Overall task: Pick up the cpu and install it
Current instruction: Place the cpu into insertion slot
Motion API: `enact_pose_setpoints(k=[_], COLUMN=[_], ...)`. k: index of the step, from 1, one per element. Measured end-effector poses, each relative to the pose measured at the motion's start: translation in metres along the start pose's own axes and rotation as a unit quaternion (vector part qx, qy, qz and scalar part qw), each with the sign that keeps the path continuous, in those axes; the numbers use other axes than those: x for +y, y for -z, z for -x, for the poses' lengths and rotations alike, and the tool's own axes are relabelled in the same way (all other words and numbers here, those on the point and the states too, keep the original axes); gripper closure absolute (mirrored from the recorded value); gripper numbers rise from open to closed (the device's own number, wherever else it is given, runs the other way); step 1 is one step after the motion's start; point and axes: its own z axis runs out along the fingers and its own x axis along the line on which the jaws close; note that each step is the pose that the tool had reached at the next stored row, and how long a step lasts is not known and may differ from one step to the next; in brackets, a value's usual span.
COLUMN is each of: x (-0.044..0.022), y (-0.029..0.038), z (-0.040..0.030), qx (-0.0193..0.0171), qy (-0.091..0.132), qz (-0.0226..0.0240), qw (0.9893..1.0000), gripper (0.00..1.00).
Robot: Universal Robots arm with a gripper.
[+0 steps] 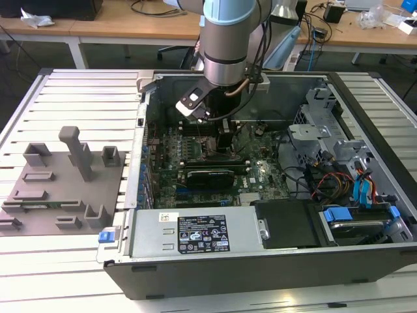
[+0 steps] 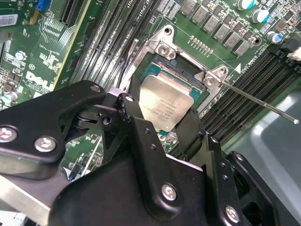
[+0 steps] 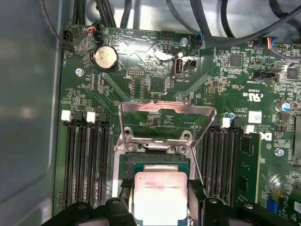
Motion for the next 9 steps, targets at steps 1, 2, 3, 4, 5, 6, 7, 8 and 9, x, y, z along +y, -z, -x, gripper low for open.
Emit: enact_pose_setpoints(k=[1,2,3,4,5,6,7,8,9], x=[0.0,0.0,0.0,0.0001,0.0001,0.0001,0.0001,0.0001,0.0001], y=[-0.0016,-0.0024,-0.0033,-0.0041,-0.0049,-0.0059,-0.0068,-0.0073,-0.008], z=[-0.0001,-0.0001,-0.0002,-0.0002,-0.0003,-0.0003,-0.0005,-0.0006,-0.0006], qx=[0.0,0.0,0.0,0.0,0.0002,0.0006,0.0014,0.0017,0.0018], qy=[0.0,0.0,0.0,-0.001,-0.001,-0.001,-0.001,-0.001,-0.002], qz=[0.0,0.0,0.0,-0.0001,0.0,-0.0001,0.0,0.0001,0.0], qw=[1.0,1.0,1.0,1.0,1.0,1.0,1.0,1.0,1.0], gripper=[0.45,0.45,0.45,0.45,0.45,0.45,0.45,0.45,0.45])
